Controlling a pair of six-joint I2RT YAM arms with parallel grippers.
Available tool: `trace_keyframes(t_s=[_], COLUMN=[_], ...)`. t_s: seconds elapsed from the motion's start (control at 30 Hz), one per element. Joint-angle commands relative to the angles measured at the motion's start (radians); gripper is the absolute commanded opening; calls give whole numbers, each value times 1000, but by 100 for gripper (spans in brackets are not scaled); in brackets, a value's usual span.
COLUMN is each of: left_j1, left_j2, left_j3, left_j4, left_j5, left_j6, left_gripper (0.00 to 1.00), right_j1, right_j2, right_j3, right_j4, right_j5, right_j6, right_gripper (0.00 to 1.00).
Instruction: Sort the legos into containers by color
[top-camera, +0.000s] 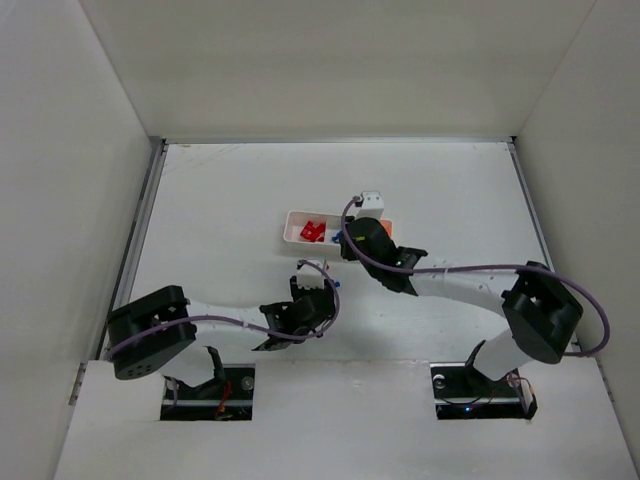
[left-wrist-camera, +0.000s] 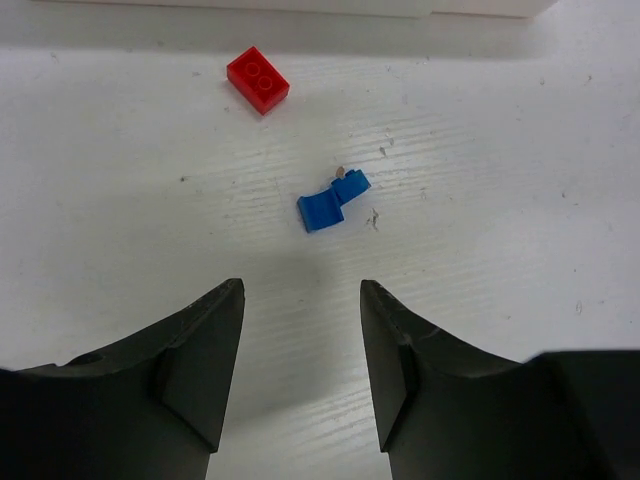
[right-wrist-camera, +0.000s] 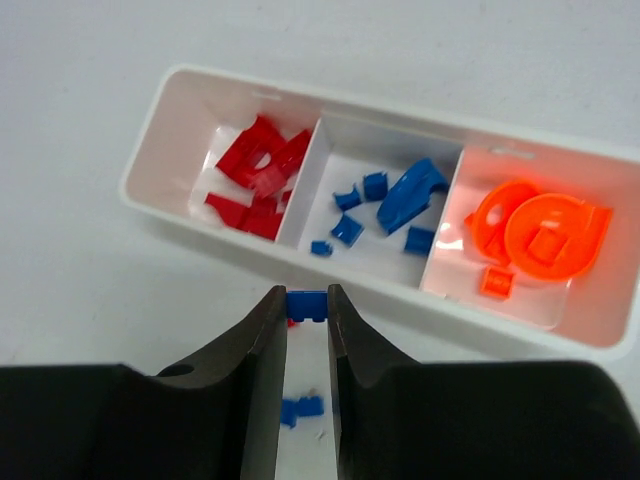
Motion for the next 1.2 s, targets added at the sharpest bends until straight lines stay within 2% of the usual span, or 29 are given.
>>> trace_keyframes(t_s=[0.0, 0.07, 0.17, 0.23, 0.67, 0.9, 1.03, 1.17], left_j1=[-8, -8, -6, -6, 21, 30, 23, 24], left_j2=[40, 69, 112, 140, 261, 294, 260, 168], left_j3=[55, 71, 99, 111, 173, 188, 180, 165], left_j4=[27, 27, 27, 27, 23, 11, -5, -23], left_j5=[-32, -35, -38, -48, -71, -76, -82, -85], left_j6=[-8, -11, -5, -2, 11, 15, 18, 28], left_gripper=[47, 46, 44, 43, 38, 23, 17, 15], right_j1=[-45, -63, -82, -79, -66, -63, -65, -65], right_j2=[58, 86, 107, 93, -52, -100, -129, -169], right_j3=[73, 93, 121, 119, -75, -157, -207, -267], right_j4=[50, 56, 57, 62, 105, 114, 114, 116], right_j5=[-44, -55, -85, -87, -87, -84, -81, -79], right_j6=[-53, -54, -57, -57, 1, 30, 52, 71], right_gripper=[26, 30, 47, 52, 50, 50, 50, 50])
